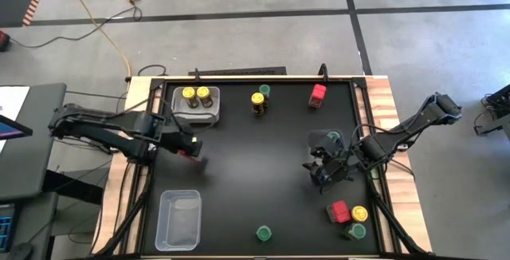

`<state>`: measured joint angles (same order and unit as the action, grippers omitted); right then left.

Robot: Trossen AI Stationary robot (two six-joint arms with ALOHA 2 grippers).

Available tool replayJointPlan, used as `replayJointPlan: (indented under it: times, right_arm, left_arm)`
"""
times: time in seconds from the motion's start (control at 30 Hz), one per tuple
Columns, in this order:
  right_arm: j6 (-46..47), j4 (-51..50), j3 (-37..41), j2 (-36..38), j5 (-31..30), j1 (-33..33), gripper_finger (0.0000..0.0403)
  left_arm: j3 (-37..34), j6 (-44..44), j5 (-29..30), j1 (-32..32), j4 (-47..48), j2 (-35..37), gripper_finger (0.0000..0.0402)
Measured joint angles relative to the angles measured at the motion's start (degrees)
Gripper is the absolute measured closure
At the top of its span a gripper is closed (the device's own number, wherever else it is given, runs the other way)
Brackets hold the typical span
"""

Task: Sort spices by type
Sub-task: Put the left red seasoning can into the transparent bin

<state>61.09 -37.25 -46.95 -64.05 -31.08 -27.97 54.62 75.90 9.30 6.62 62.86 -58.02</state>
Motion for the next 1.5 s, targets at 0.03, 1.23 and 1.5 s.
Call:
replayJointPlan:
  times: [0.03,1.23,1.5]
  right_arm:
    - [0.23,-0.01,0.00,0.00,-0.01,0.16,0.0097]
    - [5.25,3.47,-0.01,0.00,0.23,1.12,0.0097]
    - [5.39,3.48,-0.01,0.00,0.23,1.12,0.0097]
  left_arm:
    - [1.79,-0.74,0.06,0.79,0.80,0.00,0.0188]
    - [37.86,4.46,4.61,53.56,15.75,-40.14,0.0188]
    - [31.48,1.16,2.38,53.87,4.82,-41.27,0.0188]
